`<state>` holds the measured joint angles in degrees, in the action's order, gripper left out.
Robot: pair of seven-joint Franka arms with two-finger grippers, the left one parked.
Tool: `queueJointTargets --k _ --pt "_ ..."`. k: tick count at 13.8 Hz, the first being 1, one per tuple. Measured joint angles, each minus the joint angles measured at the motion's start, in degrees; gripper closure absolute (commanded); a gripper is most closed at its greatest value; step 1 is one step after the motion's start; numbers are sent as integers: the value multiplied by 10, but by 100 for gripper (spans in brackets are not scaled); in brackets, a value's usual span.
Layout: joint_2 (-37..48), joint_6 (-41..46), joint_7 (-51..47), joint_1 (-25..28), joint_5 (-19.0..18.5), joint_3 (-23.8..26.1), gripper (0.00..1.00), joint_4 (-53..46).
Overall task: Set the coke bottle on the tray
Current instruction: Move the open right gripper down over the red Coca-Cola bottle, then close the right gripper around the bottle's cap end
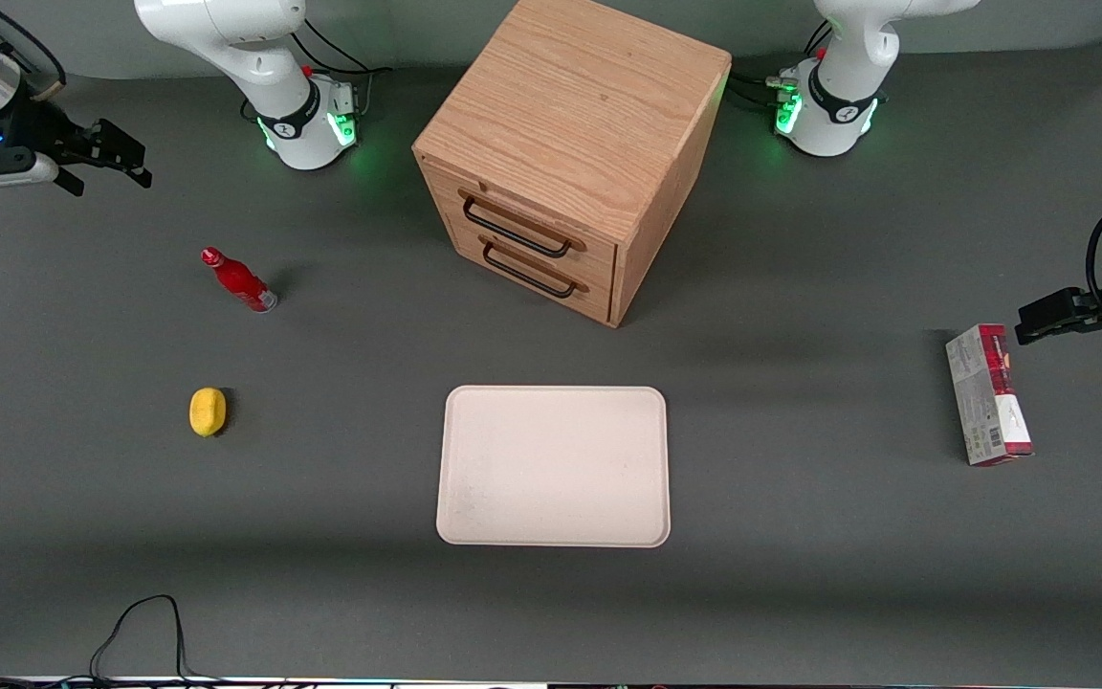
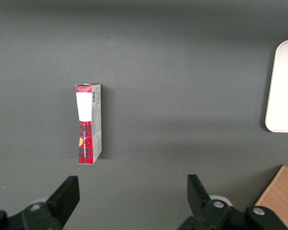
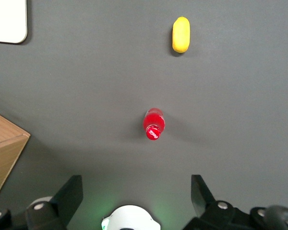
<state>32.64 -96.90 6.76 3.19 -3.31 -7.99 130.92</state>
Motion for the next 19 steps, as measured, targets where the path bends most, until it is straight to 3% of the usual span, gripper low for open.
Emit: queueJointTargets --k 6,12,19 --pt "16 -36 0 1 -12 -8 0 49" --pt "3 -185 0 0 -12 -17 0 169" --pt "-64 -305 0 0 -13 -36 0 218"
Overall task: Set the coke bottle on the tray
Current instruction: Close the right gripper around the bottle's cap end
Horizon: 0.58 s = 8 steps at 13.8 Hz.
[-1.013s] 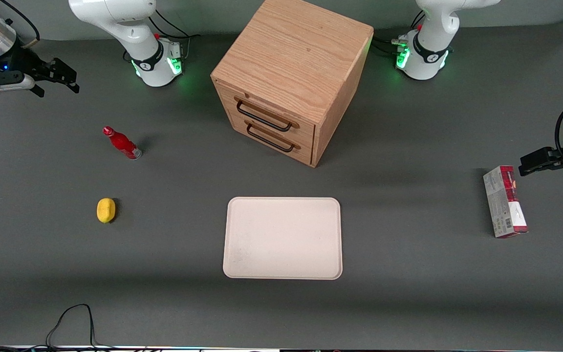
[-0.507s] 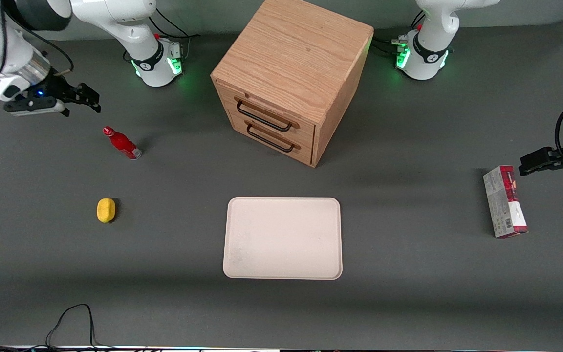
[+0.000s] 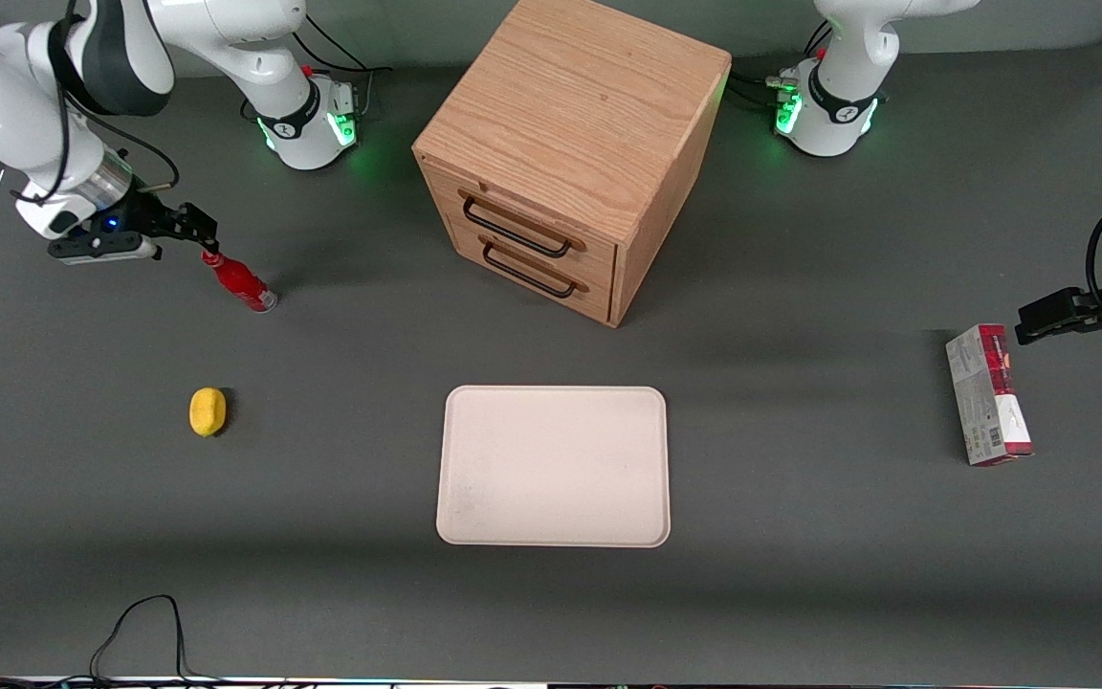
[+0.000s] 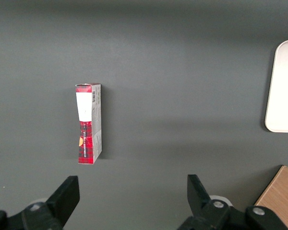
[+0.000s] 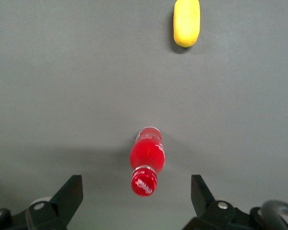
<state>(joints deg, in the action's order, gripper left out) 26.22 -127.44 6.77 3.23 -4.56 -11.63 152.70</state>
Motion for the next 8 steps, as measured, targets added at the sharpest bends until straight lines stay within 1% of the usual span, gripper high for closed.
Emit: queueJointTargets --k 8 --pt "-3 -83 0 0 0 -4 0 63"
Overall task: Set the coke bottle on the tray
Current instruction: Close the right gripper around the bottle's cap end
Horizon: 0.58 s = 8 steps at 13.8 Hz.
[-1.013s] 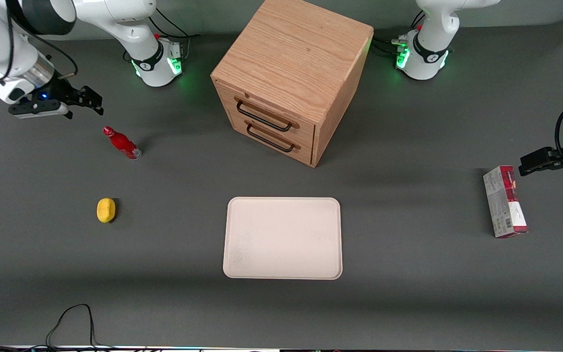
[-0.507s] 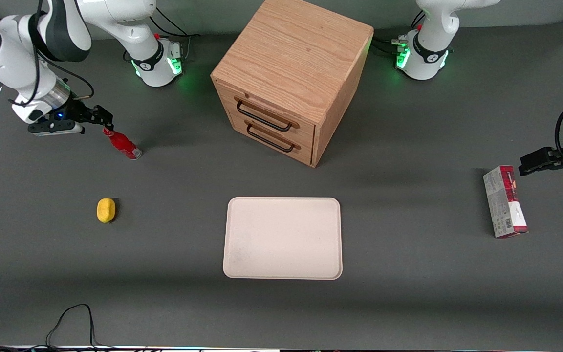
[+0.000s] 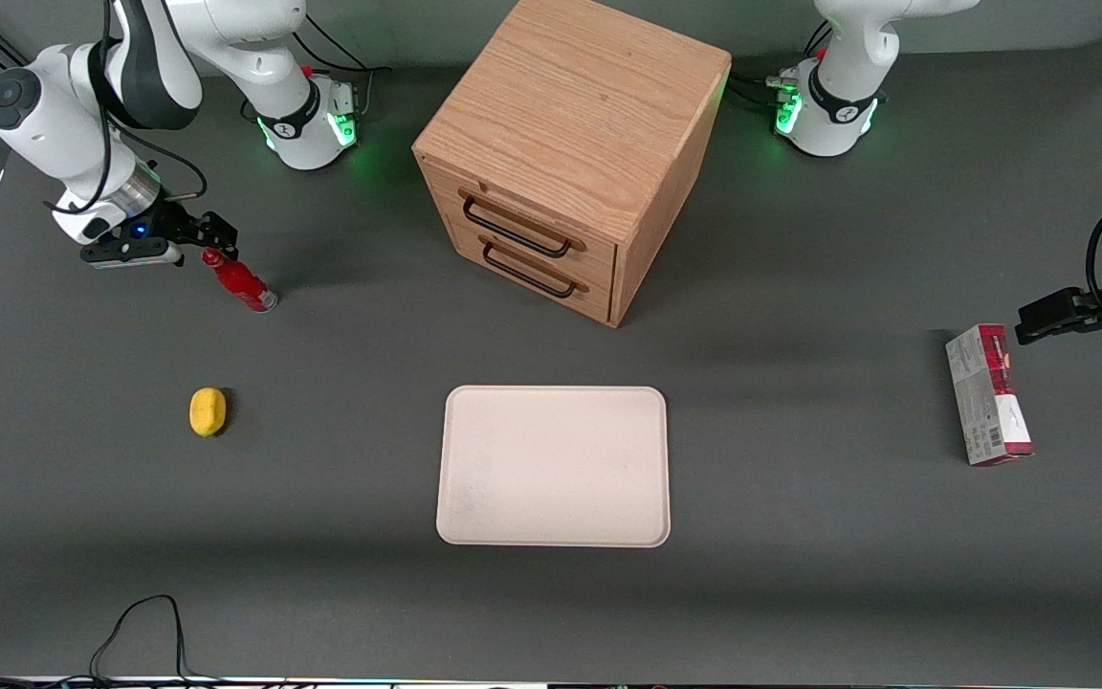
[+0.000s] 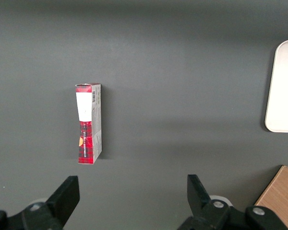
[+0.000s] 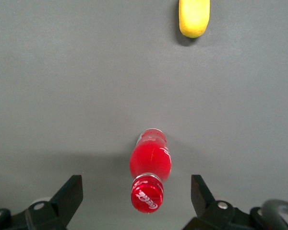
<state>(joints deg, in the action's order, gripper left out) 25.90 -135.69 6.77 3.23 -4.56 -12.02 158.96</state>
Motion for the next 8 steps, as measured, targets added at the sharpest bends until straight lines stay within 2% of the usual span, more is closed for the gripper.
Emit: queueJointTargets --k 8 --pt "-16 -40 0 0 0 -9 0 22"
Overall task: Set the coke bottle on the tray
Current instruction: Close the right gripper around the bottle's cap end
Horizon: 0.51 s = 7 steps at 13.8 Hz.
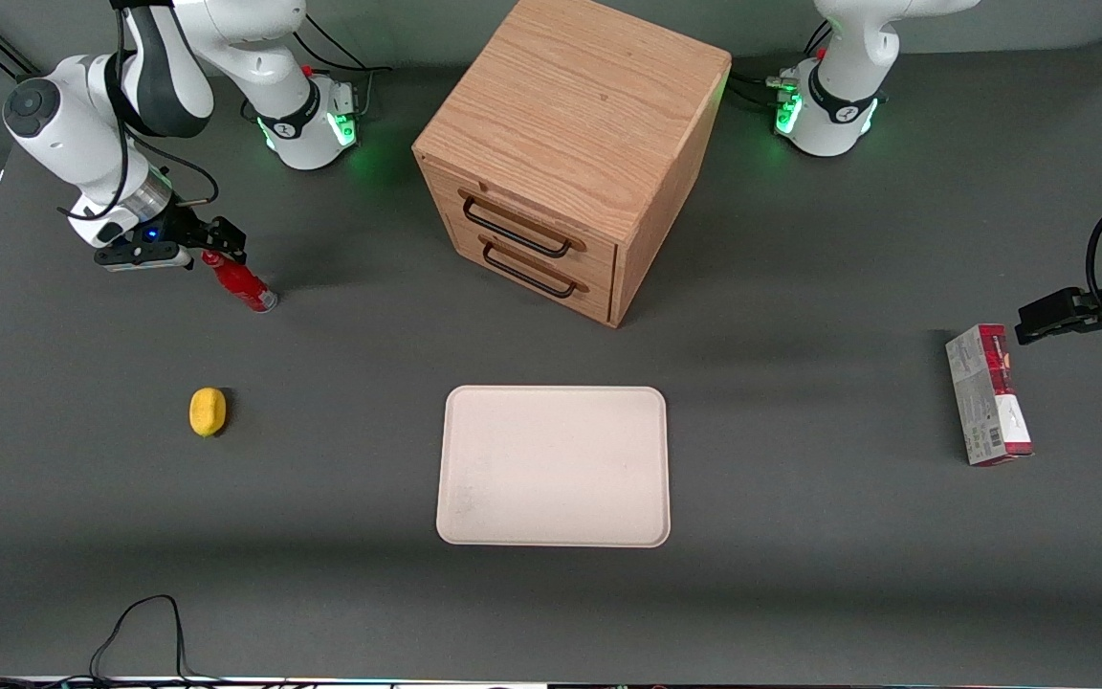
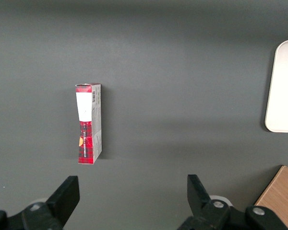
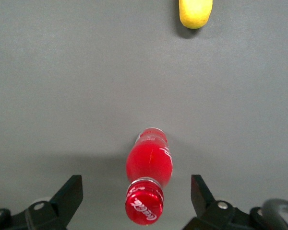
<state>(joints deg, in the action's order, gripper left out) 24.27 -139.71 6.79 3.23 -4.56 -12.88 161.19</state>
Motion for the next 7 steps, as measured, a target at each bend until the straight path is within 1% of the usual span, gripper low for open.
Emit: queueJointTargets --k 1,2,3,6,7 --pt "-1 0 0 0 0 0 5 0" --pt "-3 0 0 0 0 -1 25 0" --pt "-4 0 0 0 0 -1 39 0" --pt "-9 0 2 0 0 -1 68 0" --pt "-10 0 3 0 0 -1 76 0"
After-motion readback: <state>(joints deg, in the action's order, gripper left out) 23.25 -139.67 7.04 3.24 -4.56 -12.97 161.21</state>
